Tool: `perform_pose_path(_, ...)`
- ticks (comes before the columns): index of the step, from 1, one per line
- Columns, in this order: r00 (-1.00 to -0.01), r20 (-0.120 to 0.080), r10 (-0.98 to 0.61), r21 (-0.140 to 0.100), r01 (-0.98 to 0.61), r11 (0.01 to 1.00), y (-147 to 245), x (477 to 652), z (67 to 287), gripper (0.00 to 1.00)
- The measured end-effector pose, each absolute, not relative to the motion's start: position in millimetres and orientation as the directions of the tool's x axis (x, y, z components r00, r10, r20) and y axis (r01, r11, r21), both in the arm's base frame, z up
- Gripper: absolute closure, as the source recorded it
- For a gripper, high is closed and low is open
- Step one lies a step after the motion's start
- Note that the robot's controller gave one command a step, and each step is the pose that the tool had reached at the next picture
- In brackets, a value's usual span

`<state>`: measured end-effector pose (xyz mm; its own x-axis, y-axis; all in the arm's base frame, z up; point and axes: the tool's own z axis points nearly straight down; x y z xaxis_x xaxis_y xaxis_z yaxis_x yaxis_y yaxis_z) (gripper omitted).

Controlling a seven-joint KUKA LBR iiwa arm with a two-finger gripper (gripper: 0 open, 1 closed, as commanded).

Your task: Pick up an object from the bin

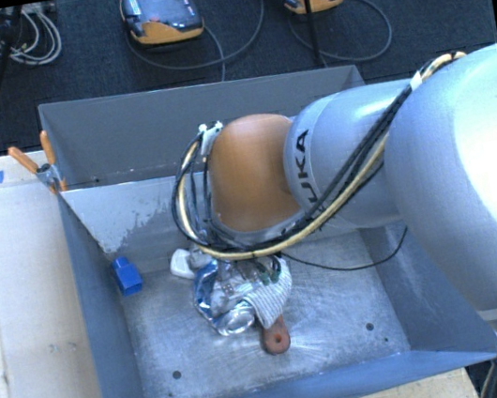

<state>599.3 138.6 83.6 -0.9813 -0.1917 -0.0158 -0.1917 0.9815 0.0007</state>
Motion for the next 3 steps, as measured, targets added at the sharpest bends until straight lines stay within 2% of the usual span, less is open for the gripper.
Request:
perform_pose_path(1,-0.981,-0.016,-0.191,0.001,-0.191,0.982,138.6,599.3,83.6,1.00)
perform_pose_path(2,-0.959,-0.003,-0.284,0.000,-0.284,0.959,138.0,591.9,104.7,1.00)
perform_pose_path(3,-0.973,-0.007,-0.229,0.002,-0.229,0.973,122.8,595.4,111.6,1.00)
